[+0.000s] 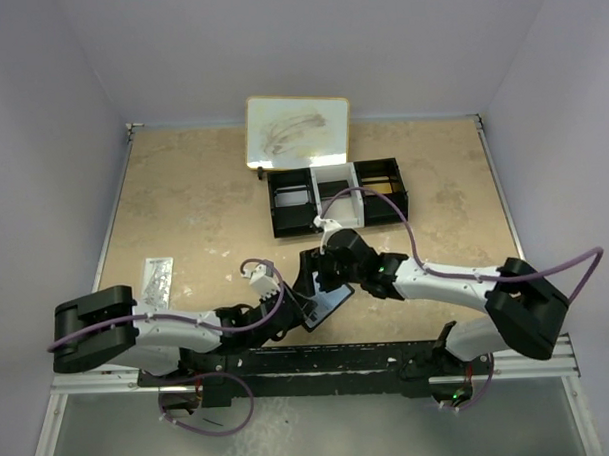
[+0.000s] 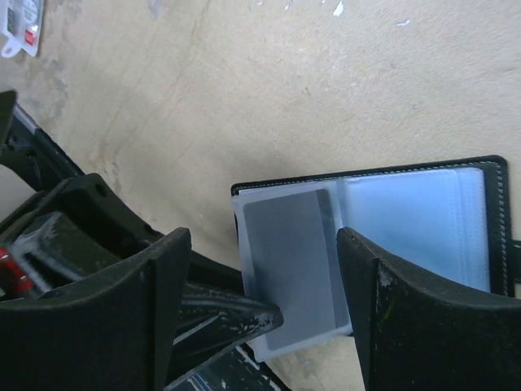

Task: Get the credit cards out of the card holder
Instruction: Adjust the card holder at the center of the board.

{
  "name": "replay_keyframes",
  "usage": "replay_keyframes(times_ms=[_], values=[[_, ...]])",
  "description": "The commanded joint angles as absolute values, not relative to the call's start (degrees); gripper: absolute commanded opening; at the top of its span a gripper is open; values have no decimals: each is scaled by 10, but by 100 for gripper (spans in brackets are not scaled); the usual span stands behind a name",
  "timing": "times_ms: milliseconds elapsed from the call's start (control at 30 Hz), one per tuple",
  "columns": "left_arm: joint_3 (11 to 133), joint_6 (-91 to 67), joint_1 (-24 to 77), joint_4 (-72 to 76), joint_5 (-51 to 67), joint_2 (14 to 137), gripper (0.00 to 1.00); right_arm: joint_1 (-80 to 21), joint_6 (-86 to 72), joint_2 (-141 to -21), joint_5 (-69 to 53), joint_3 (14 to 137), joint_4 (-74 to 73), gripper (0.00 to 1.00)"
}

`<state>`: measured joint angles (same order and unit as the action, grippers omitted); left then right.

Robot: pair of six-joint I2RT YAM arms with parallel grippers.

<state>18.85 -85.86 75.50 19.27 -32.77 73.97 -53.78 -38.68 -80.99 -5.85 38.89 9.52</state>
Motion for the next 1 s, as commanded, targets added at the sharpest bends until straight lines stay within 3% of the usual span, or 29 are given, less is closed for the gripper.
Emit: replay_keyframes(times_ms=[0,400,967], values=[[223,-841,754,169,-349,749,19,-519,-387,-752,-1,396,29,77],[324,-781,742,124,-330,825,31,-445,-423,-613,57,331,-32,81],[381,-701,673,169,-205,901,54,-436,-571,-458,72,207,-67,82]])
